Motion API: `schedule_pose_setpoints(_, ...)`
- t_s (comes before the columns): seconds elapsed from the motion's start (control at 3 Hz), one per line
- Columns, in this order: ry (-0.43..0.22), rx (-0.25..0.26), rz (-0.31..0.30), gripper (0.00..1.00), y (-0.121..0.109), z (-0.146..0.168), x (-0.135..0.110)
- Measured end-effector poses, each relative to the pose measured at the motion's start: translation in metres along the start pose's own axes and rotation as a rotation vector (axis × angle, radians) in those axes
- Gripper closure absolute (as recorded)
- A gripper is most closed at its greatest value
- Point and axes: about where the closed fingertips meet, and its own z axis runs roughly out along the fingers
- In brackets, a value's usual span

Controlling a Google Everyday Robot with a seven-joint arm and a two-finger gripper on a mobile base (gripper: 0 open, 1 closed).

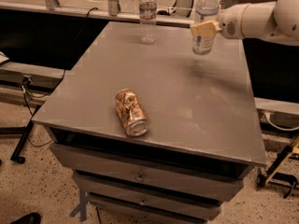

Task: Move blue plastic bottle near orange can

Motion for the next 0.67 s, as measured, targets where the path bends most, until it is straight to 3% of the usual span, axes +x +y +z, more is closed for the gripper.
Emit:
schedule_pose_setpoints(0.33,-0.002,-0.001,-0.007,1.0,0.0028,-0.0011,-0.0052)
schedule_pose_setpoints(0.67,-0.002,-0.002,-0.007,1.0,0.0029,-0.0007,-0.0048)
